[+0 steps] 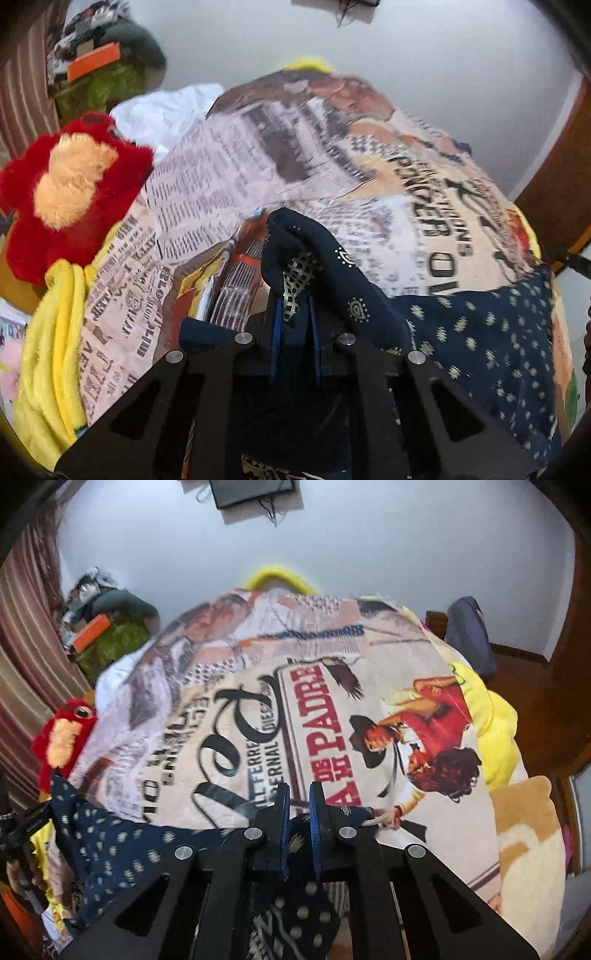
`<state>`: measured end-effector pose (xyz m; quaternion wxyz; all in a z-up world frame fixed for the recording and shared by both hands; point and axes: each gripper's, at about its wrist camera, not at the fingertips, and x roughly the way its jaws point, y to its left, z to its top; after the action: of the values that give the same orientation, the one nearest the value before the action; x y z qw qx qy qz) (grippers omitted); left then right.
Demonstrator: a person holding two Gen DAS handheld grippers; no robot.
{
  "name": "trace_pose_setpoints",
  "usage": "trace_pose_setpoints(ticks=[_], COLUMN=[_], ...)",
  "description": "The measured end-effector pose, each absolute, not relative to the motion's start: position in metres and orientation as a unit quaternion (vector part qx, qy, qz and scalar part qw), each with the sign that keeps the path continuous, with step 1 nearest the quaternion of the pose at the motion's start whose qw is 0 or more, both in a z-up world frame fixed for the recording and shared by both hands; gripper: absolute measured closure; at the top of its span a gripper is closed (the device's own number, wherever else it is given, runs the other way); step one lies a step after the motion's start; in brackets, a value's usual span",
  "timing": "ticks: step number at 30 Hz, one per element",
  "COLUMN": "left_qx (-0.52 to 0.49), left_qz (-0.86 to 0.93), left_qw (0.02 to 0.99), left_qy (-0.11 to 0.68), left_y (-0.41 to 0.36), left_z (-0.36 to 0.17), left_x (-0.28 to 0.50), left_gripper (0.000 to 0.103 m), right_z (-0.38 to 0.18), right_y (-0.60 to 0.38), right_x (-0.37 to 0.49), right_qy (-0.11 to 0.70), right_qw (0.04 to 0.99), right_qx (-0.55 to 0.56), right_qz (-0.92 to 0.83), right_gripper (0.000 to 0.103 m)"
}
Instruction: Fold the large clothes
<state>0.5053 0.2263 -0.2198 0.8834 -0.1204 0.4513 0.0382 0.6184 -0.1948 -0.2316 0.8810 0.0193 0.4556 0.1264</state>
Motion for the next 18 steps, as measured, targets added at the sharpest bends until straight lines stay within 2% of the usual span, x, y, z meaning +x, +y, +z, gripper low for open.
trace_pose_setpoints(ticks=[6, 10, 16, 18], left_qx=[-0.1, -0.086, -0.044, -0.028], left_qz=[0.073, 0.071, 0.061, 0.056], left_qw=[0.853, 0.857, 0.852, 0.857], left_qy=[0.507, 0.504, 0.518, 0.512], left_y=[0.226, 0.222, 0.214, 0.211], left_z=[-0.281, -0.281, -0.26, -0.248], left_x=[0.521, 0.519, 0.497, 0.482], left_gripper=[0.088, 0.088, 0.073, 0.062], right_z=[-0.283, -0.285, -0.247, -0.226], right_y=[-0.18, -0.178, -0.186, -0.188], right_x=[0.617, 0.609, 0.586, 0.565], right_qy=[0.487, 0.464, 0.46, 0.448], right_qw=[0.866, 0.875, 0.88, 0.884], right_qx=[-0.054, -0.094, -0.084, -0.088], right_qz=[0.1, 0.097, 0.086, 0.097], right_gripper=[0.095, 0.095, 0.095, 0.095])
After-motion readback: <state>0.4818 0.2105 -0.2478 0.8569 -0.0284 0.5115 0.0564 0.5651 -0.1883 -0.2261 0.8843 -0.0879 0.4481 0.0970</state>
